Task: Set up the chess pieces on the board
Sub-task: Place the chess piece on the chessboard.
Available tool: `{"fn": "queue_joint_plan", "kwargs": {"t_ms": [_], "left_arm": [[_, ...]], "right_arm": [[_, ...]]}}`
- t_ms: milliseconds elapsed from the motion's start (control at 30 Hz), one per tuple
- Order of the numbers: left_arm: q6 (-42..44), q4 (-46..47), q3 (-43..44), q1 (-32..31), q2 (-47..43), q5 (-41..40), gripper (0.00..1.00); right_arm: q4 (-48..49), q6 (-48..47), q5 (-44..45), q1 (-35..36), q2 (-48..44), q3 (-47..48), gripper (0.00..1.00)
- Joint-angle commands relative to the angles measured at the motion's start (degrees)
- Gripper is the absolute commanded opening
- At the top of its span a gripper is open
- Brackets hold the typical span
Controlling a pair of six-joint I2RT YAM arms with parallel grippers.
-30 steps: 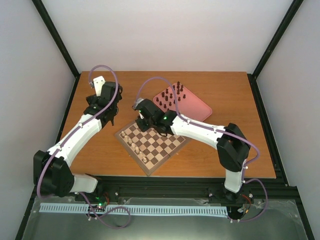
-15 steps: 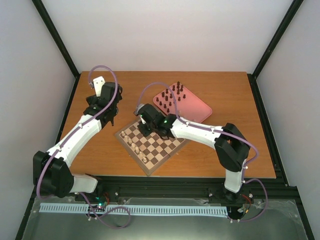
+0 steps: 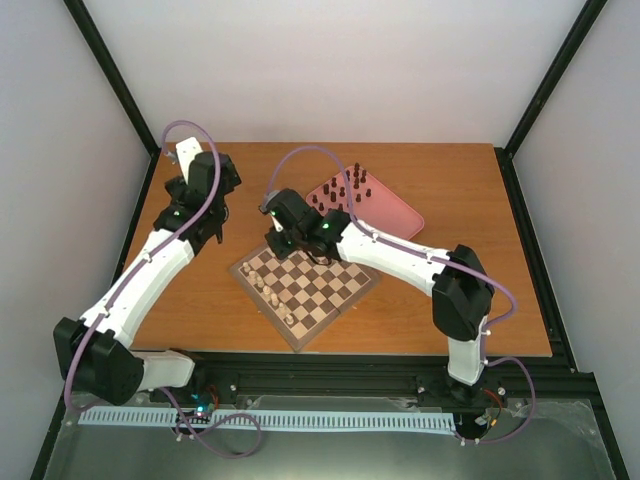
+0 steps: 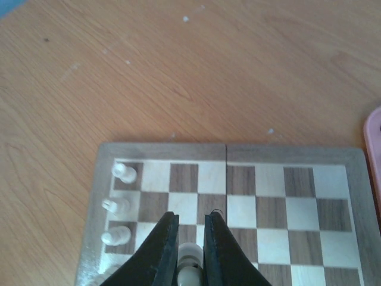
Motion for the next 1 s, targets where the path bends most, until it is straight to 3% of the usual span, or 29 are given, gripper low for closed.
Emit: {"fn": "queue_joint_plan", "kwargs": {"t_ms": [0,533,967], "left_arm": [[2.32,-3.47,5.64,-0.29,1.75,0.98,1.0],[4.39,-15.19,11.65,-0.38,-0.62,9.73,1.0],[4.9,-15.25,3.61,-0.38,-7.96,10.54,1.0]], "right_arm": [[-4.36,-1.97,-2.79,0.33,2.09,5.75,0.1],[-8.38,-1.25,-7.27,0.42,9.97,14.96,0.1],[-1.65,-1.2,-8.09,1.59,15.86,12.65,0.1]]}}
